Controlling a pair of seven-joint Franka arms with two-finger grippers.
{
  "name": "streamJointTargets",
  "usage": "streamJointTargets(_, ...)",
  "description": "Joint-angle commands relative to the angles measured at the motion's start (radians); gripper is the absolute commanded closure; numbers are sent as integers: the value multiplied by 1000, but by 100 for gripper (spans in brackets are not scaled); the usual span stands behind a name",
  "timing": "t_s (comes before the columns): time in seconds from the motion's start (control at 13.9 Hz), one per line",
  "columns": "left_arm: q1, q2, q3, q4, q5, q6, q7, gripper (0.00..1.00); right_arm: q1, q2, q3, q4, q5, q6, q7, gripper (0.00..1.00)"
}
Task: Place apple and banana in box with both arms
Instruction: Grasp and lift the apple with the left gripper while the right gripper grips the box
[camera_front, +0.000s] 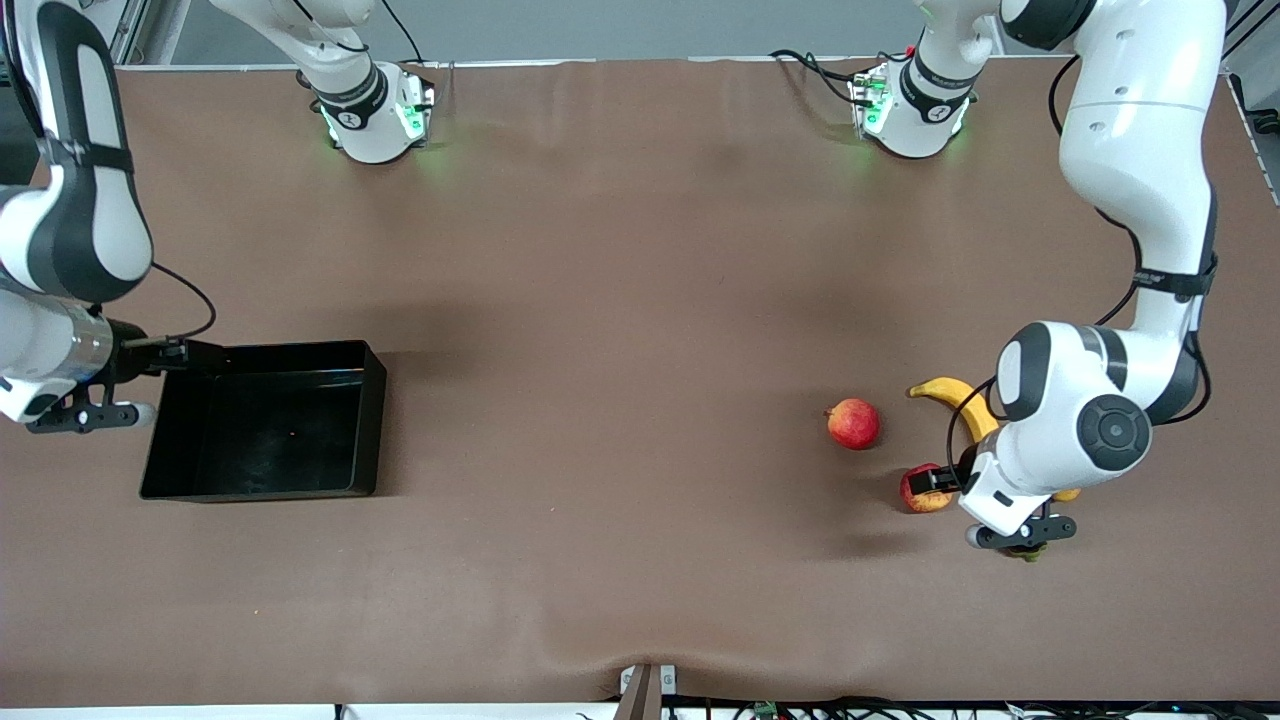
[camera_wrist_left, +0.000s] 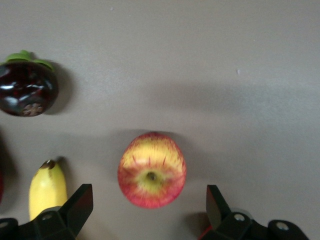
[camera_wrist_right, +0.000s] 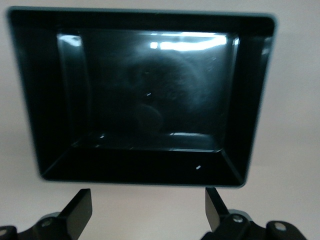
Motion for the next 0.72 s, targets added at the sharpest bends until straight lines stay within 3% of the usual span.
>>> streamJointTargets(0.0,-6,36,9,20,-3,35,8,0,-81,89,12,31,-31,96,-105,0)
streamJointTargets(0.43,-9,85,9,19,-3,90,-3,0,-188,249,14,39,-17,323,-299,0)
streamJointTargets(0.5,-9,91,9,19,-3,90,1,4,-200,274,15,40,-15,348,-317,0)
streamJointTargets(0.65,-9,94,9,19,-1,90,11,48,-213,306,17,42,-15,366,-325,0)
